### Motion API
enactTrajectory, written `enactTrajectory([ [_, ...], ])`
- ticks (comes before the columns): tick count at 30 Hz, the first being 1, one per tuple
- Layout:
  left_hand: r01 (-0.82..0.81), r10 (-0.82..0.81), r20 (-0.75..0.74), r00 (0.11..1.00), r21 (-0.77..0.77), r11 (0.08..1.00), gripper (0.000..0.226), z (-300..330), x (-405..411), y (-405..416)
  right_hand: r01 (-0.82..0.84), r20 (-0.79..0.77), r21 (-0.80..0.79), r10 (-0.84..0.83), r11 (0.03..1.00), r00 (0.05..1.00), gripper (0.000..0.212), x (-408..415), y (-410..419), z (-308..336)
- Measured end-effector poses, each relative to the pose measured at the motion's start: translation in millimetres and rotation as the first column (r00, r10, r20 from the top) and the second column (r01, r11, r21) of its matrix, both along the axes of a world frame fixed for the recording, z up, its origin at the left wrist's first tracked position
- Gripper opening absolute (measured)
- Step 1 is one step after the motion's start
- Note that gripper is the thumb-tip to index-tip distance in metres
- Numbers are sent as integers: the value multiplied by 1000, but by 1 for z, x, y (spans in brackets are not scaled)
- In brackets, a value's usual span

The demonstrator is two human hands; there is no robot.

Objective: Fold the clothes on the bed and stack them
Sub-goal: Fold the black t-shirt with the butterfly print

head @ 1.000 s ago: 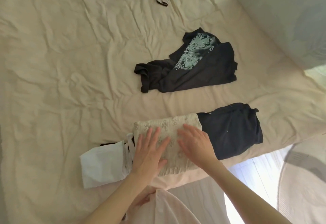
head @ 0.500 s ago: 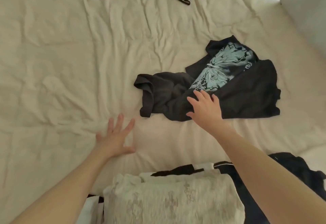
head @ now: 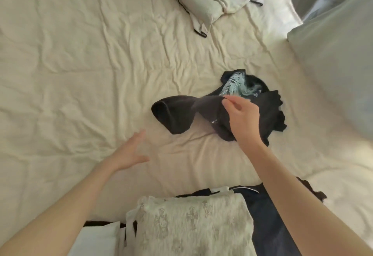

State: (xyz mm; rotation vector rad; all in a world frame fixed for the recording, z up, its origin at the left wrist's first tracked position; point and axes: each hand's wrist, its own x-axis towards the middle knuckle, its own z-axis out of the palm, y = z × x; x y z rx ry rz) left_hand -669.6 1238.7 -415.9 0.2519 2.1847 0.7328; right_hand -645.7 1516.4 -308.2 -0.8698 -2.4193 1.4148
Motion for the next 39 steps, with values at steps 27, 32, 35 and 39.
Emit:
enactTrajectory([
  [27, 124, 49, -717, 696, 187, 975, 22, 466, 79, -450, -580, -326, -208, 503, 787, 800, 18, 56, -519, 316],
  [32, 129, 48, -529, 847, 292, 948, 32, 505, 83, -513, -541, -308, -231, 467, 809, 829, 16, 62, -576, 334],
  [35, 77, 97, -477, 874, 333, 940, 27, 506, 84, -530, -517, -271, -247, 454, 819, 849, 13, 66, -595, 336],
  [39, -160, 358, -284, 889, 540, 826, 24, 490, 76, -542, -475, -315, -270, 389, 837, 866, 11, 81, -617, 327],
])
